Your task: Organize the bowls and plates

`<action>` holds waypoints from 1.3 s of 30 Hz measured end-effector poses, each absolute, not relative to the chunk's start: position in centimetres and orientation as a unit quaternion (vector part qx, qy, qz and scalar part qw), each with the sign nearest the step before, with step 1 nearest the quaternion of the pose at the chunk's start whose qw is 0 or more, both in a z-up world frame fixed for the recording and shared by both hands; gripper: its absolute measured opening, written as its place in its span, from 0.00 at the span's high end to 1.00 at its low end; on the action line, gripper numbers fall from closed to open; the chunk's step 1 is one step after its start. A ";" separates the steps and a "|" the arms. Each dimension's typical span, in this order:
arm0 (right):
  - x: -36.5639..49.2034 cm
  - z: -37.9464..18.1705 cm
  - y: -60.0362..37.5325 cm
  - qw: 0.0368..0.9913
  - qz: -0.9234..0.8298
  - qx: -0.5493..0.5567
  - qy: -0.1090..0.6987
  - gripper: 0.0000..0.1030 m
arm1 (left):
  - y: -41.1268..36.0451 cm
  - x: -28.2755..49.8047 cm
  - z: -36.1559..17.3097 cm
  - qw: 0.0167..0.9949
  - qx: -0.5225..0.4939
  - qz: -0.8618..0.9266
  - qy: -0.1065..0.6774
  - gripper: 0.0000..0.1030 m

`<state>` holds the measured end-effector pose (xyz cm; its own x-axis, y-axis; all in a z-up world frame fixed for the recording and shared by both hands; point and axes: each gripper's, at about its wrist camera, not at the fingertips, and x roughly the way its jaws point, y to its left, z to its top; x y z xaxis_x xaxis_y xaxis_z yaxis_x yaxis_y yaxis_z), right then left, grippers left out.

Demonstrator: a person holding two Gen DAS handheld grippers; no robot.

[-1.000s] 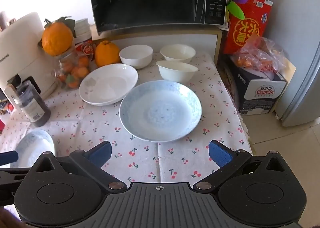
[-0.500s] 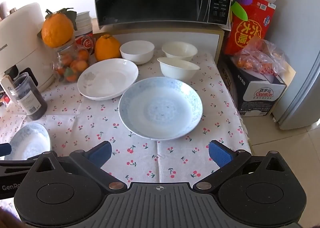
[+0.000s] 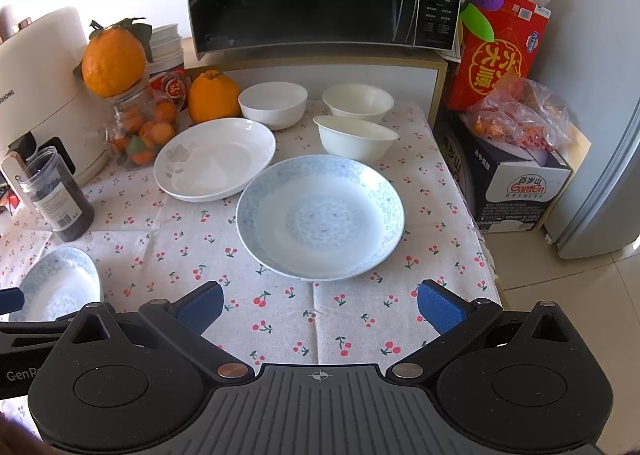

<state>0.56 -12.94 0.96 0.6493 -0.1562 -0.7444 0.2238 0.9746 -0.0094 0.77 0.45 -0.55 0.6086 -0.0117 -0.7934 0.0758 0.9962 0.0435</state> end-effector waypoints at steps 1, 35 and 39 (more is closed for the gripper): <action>0.6 1.0 -12.9 0.907 -0.105 0.042 0.405 0.00 | 0.5 0.8 -0.6 0.896 0.036 -0.025 0.442 0.00; 0.7 0.9 -12.9 0.907 -0.106 0.042 0.406 0.00 | 0.2 0.5 -0.5 0.898 0.037 -0.026 0.439 0.00; 0.8 0.9 -13.0 0.907 -0.106 0.042 0.406 0.00 | 0.2 0.4 -0.5 0.898 0.038 -0.026 0.438 0.00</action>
